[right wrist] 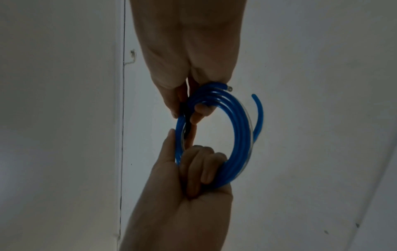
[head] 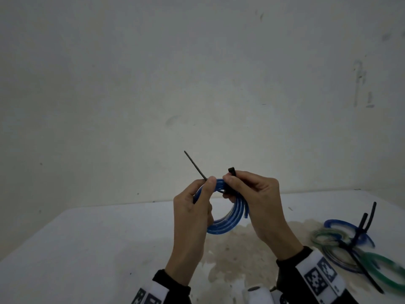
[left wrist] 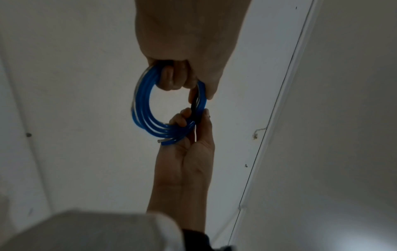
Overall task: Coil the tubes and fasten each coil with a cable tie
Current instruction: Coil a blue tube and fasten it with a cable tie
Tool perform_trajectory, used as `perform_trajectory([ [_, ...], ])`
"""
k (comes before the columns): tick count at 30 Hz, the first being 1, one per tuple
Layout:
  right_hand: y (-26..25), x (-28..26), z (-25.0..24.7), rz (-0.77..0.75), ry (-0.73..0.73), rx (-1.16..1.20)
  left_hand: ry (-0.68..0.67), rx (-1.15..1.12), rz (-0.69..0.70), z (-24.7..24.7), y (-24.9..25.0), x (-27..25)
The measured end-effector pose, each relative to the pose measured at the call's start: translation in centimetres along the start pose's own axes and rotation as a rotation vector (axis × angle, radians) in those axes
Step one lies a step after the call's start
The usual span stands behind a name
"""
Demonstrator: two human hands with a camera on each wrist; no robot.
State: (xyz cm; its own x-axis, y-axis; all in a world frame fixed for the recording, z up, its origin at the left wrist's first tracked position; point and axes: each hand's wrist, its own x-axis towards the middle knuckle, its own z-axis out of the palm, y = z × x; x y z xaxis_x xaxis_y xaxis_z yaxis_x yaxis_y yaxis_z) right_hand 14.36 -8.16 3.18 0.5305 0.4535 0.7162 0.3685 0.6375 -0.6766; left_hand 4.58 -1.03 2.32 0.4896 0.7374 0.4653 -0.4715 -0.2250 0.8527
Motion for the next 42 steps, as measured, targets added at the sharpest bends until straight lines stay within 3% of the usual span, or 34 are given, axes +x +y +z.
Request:
perform_trajectory([
  [14,0.7,-0.2,-0.1,-0.138,-0.151,-0.252,-0.062,0.073,-0.038,-1.0,0.7,0.7],
  [17,0.9,-0.3,0.3,-0.187,-0.149,-0.306,-0.024,0.274,0.078,-0.7,0.4,0.5],
  [22,1.8,-0.8,1.4,-0.273,0.002,-0.374,-0.065,0.723,0.308,-0.9,0.1,0.9],
  [25,2.0,-1.0,1.6,-0.242,0.039,-0.382,-0.106,0.862,0.332,-0.9,0.3,0.9],
  [28,1.7,-0.9,1.5,-0.186,0.023,-0.369,-0.123,0.712,0.347,-1.1,0.4,1.0],
  [31,1.0,-0.6,1.1,-0.13,0.021,-0.314,-0.165,0.337,0.293,-0.9,0.9,0.6],
  [36,0.1,-0.4,0.6,-0.069,0.001,-0.27,-0.214,-0.128,0.009,-0.7,2.0,0.5],
  [39,0.1,-0.3,0.4,-0.028,-0.029,-0.273,-0.279,-0.204,-0.114,-1.1,2.1,0.9],
  [42,-0.1,-0.4,0.6,0.03,-0.088,-0.285,-0.261,-0.174,-0.08,-1.7,2.1,1.0],
])
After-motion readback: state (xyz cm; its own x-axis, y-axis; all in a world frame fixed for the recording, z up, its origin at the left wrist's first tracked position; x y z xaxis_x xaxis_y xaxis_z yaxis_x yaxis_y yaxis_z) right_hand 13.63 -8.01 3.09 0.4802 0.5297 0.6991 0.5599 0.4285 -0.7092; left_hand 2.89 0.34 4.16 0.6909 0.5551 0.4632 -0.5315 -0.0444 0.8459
